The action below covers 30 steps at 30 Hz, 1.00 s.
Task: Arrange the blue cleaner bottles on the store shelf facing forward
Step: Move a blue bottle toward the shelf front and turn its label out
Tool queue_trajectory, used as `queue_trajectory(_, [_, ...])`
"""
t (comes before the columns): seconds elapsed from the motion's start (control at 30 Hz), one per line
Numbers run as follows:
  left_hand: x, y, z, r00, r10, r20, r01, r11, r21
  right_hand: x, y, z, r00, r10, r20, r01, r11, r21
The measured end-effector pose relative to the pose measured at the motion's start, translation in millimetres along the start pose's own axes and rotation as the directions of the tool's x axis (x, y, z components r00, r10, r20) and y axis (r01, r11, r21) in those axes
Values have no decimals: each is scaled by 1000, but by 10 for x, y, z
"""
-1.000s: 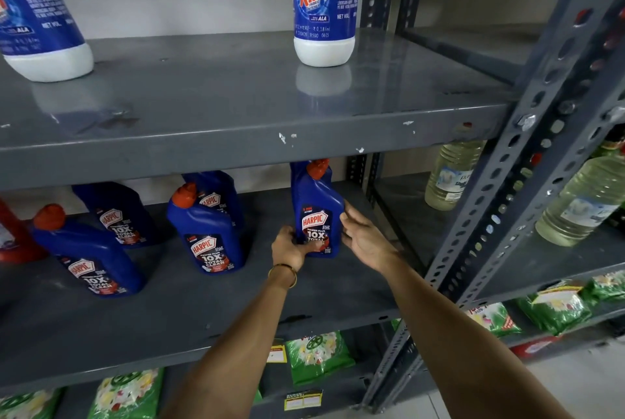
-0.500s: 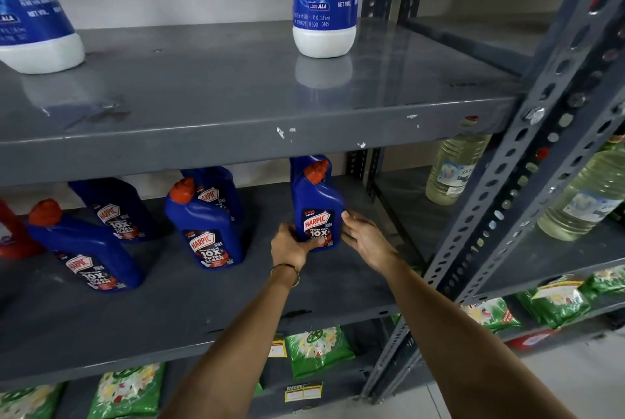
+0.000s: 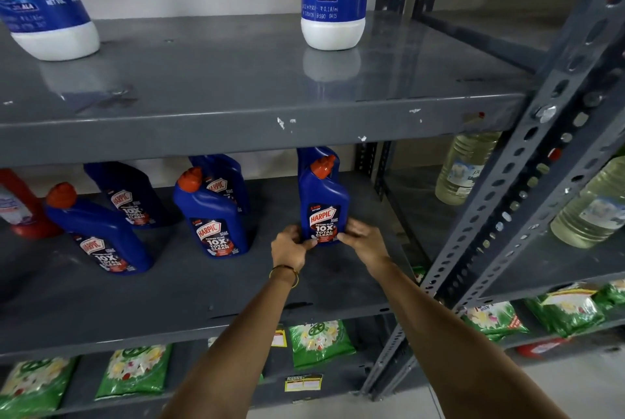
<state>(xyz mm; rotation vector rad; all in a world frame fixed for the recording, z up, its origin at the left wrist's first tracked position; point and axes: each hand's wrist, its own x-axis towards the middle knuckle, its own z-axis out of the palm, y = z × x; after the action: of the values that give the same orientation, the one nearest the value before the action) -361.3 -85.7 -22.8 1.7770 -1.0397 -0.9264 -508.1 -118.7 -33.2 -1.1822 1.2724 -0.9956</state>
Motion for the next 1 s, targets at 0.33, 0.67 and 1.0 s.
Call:
queue_trajectory(0.33, [-29, 44, 13, 1000, 6, 23, -6, 1000, 13, 3, -67, 18, 1000, 3, -16, -4, 996, -85])
queue_trajectory(0.67, [-319, -32, -83, 999, 22, 40, -25, 997, 76, -353, -35, 51, 997, 20, -79, -29, 992, -120])
queue_trajectory(1.0, [-697, -188, -161, 995, 44, 92, -49, 997, 58, -806, 76, -6, 997, 45, -62, -52, 991, -120])
